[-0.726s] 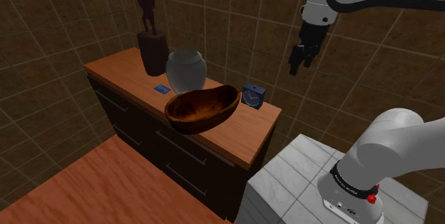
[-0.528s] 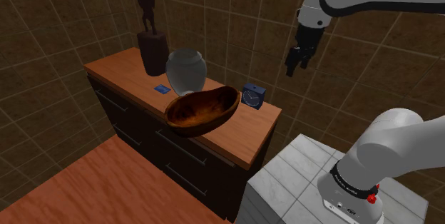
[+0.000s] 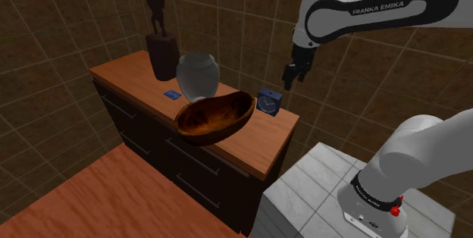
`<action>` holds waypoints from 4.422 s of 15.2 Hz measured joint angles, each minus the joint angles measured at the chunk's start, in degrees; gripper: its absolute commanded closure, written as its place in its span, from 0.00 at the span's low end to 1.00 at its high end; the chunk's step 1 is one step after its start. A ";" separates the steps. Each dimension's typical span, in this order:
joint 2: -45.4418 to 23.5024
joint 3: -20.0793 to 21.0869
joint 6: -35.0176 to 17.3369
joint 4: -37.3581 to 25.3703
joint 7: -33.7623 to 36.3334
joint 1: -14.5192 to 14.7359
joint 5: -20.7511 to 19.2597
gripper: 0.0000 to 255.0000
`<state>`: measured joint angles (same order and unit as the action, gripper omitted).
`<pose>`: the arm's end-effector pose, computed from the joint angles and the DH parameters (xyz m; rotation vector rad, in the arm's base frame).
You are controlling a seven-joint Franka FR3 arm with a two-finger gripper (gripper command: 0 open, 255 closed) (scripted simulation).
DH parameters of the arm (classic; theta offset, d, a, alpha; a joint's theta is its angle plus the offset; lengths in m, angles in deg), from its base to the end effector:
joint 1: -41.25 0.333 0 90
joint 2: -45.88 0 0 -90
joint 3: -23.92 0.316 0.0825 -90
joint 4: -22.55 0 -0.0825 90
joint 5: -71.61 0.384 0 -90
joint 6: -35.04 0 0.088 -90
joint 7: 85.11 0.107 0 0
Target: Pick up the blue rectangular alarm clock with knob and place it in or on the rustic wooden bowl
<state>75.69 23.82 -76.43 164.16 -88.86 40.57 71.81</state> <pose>0.3890 -0.0051 0.4747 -3.1362 -0.0797 0.0088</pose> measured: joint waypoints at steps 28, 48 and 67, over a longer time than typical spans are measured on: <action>-22.84 1.33 -24.00 -2.46 -2.27 -0.02 -0.64 1.00; -19.35 1.77 -7.28 -7.08 -2.67 -0.78 -0.06 1.00; -15.20 2.55 8.59 -16.80 -3.23 -2.06 2.18 1.00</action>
<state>60.49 26.37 -67.84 147.36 -92.09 38.50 73.99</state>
